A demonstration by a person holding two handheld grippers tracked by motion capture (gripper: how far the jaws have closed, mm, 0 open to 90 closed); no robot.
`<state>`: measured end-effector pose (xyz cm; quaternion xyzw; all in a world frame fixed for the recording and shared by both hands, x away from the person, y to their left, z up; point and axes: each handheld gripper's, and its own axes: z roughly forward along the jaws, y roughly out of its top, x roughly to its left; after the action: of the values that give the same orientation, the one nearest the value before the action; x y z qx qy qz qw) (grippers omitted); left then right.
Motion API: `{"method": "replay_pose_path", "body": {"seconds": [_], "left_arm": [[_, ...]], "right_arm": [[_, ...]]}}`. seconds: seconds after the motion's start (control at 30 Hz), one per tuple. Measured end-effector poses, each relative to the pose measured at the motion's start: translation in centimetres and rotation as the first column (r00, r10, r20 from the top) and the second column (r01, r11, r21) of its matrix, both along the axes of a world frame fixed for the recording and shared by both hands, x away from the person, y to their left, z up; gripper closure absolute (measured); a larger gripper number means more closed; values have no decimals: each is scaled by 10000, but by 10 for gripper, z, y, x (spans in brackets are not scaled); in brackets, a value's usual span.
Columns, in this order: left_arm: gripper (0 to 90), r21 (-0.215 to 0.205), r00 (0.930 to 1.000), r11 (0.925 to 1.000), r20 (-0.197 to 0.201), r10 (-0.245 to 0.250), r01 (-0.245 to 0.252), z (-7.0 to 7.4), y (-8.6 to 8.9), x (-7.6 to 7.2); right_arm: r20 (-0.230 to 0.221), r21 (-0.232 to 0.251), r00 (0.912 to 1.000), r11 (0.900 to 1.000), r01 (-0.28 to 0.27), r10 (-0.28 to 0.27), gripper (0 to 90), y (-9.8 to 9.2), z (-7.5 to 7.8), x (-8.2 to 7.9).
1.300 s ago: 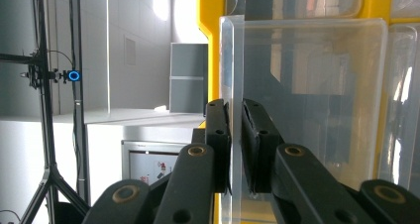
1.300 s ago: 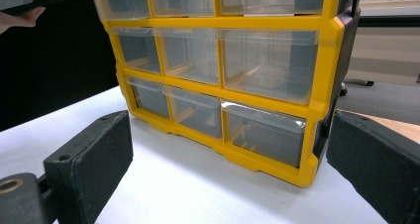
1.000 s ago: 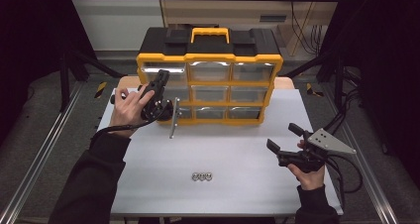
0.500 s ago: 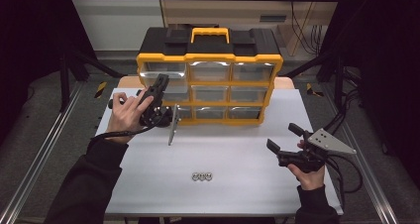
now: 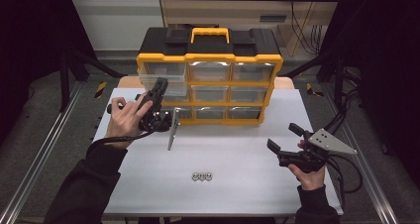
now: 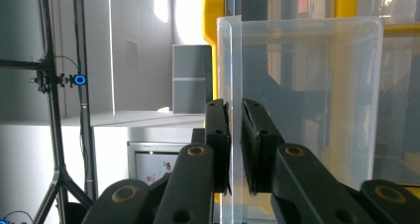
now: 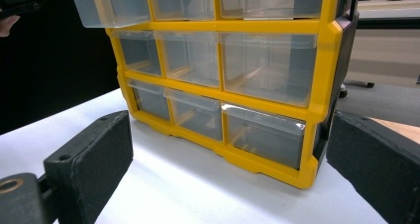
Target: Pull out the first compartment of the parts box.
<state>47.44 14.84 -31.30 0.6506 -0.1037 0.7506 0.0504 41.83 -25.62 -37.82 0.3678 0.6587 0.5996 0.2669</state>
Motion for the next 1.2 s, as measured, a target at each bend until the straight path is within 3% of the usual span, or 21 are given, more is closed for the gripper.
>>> {"method": "replay_pose_path", "body": {"seconds": [0.07, 0.1, 0.2, 0.33, 0.37, 0.57, 0.6, 0.63, 0.97, 1.0, 1.1, 1.2], "left_arm": [[816, -79, 9997, 9997, 83, -237, 238, -1, 1, 0], [816, -21, 10000, 10000, -1, -28, 28, 1, 0, -3], [817, -102, 10000, 9999, -11, -27, 27, 0, 1, -7], [816, 125, 9998, 9998, 95, -155, 154, -1, 0, -12], [815, -27, 10000, 10000, -11, -93, 93, -2, 0, -13], [816, 78, 9999, 9999, 48, -127, 127, -1, 0, -19], [816, 123, 9992, 9994, 190, -339, 337, -1, 0, -18], [816, 143, 9999, 9998, 110, -109, 107, -1, 0, -20], [816, 63, 9998, 9998, 86, -189, 188, -1, 3, -28], [815, 146, 9991, 9992, 193, -368, 366, 0, 3, -27], [814, 43, 9998, 9998, 34, -178, 178, -2, 3, -29], [809, 50, 9993, 9994, 93, -354, 354, -2, 3, -27]], "right_arm": [[-9, -5, 10000, 10000, -11, 11, 45, 0, 0, 0], [1, -15, 10000, 10000, -12, 12, 45, 0, 0, 0], [88, -88, 9999, 10000, -47, 48, 45, 0, 0, 0], [69, -114, 10000, 9999, -33, 34, 45, 0, 0, 0], [-18, -61, 10000, 10000, -1, 1, 45, 0, 0, 0], [12, -94, 10000, 10000, -2, 2, 45, 0, 0, 0], [-27, -67, 10000, 10000, 0, 0, 45, 0, 0, 0], [-17, -67, 10000, 10000, -4, 3, 45, 0, 0, 0], [9, -38, 10000, 10000, 0, 0, 45, 0, 0, -1], [-58, 0, 10000, 10000, 31, -31, 45, 0, 1, -1], [-49, 16, 10000, 10000, -8, 8, 45, 1, 1, -1], [-34, 21, 10000, 10000, -20, 20, 45, 1, 1, -1]]}}
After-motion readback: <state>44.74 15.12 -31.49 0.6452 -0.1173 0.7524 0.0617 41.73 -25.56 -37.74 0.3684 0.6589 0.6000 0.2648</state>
